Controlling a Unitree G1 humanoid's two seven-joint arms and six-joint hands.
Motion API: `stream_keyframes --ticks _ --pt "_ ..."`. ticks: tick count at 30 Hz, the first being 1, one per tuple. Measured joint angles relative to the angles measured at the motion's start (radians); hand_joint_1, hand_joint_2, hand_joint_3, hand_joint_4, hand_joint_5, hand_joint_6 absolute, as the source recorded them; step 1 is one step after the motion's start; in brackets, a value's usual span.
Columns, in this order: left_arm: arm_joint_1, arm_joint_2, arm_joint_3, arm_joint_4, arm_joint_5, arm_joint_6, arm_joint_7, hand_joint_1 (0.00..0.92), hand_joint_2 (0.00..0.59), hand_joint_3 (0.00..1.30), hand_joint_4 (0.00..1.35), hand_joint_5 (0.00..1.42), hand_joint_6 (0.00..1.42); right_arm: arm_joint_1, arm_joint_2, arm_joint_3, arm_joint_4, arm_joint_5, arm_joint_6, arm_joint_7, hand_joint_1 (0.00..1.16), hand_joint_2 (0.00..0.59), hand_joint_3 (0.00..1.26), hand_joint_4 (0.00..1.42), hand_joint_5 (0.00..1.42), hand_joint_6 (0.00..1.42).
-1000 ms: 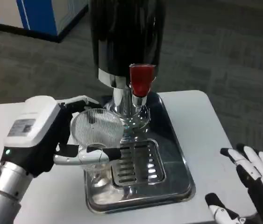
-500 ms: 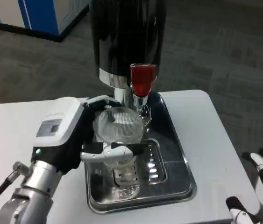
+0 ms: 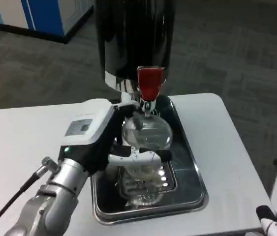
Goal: Grasp the cup under the faucet to collect the drink, then remove the cup.
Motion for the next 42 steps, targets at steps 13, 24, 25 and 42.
stream_keyframes --ticks 13,24,25,42 --pt "0.024 0.029 -0.014 -0.110 -0.009 0.031 -0.076 0.099 0.067 0.25 0.26 0.66 0.92 0.032 0.002 -0.027 0.000 0.048 -0.015 -0.012 0.26 0.406 0.11 0.00 0.01 0.00" --pt "0.092 0.080 0.010 -0.269 -0.003 0.091 -0.102 0.097 0.073 0.28 0.24 0.57 0.83 0.018 -0.002 -0.007 0.000 0.053 -0.009 -0.012 0.26 0.406 0.11 0.00 0.01 0.00" --pt "0.103 0.086 0.016 -0.289 -0.003 0.095 -0.112 0.095 0.070 0.29 0.24 0.57 0.82 0.015 -0.003 -0.005 0.000 0.053 -0.006 -0.012 0.27 0.406 0.11 0.00 0.01 0.00" --pt "0.442 0.180 0.330 -0.600 -0.351 -0.069 -0.195 0.054 0.139 0.59 0.60 0.81 1.04 0.001 -0.001 0.046 0.003 0.026 0.019 -0.016 0.27 0.410 0.11 0.00 0.01 0.00"
